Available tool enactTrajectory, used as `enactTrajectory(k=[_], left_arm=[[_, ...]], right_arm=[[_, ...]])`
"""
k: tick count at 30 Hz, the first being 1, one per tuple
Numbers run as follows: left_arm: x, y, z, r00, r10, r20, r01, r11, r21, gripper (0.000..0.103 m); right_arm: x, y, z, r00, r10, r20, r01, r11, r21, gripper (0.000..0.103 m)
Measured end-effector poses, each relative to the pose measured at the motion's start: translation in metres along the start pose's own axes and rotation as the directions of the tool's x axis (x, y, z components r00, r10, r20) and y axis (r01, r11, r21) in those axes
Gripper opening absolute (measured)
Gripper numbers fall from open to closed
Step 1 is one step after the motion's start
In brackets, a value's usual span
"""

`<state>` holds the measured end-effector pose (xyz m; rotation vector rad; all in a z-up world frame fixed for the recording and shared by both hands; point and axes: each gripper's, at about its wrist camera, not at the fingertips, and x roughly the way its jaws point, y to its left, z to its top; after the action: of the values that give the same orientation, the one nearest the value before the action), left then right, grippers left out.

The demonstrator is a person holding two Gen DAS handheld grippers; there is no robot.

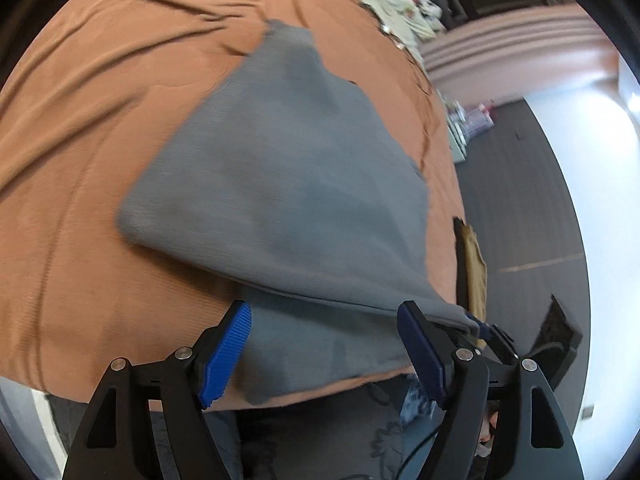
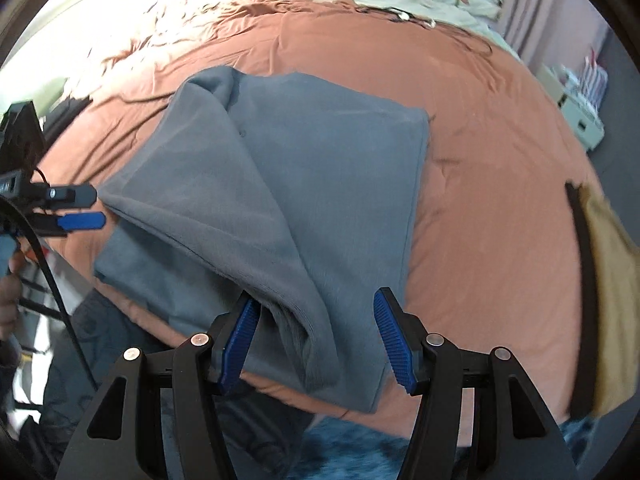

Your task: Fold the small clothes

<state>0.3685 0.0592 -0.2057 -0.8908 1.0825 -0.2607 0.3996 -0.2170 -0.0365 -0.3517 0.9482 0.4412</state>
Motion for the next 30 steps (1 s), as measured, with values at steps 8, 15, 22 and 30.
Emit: enactTrajectory(k=[8, 15, 22, 30], left_arm=[[0.011, 0.026, 0.008, 1.000, -0.030, 0.000, 0.030, 0.992, -0.119, 0.078], [0.023, 0.020, 0.023, 1.000, 0.002, 0.030, 0.003, 0.991, -0.136, 0.047], [0.003, 0.014, 0.030, 0.996, 0.028, 0.087, -0.019, 0.995, -0.100, 0.017], [-0.033, -0.024, 0.044, 0.985, 0.015, 0.174, -0.013, 1.000, -0.009, 0.010]], right_arm=[[0.012, 0.014, 0.008, 0.999, -0.034, -0.015, 0.033, 0.997, -0.068, 0.018], [0.003, 0.003, 0.002, 0.998, 0.058, -0.003, -0.058, 0.998, -0.018, 0.003], [0.002, -0.010, -0.007, 0.982, 0.189, -0.006, -0.188, 0.979, 0.075, 0.003], [-0.020, -0.024, -0.009, 0.940, 0.339, 0.046, -0.342, 0.928, 0.149, 0.002]])
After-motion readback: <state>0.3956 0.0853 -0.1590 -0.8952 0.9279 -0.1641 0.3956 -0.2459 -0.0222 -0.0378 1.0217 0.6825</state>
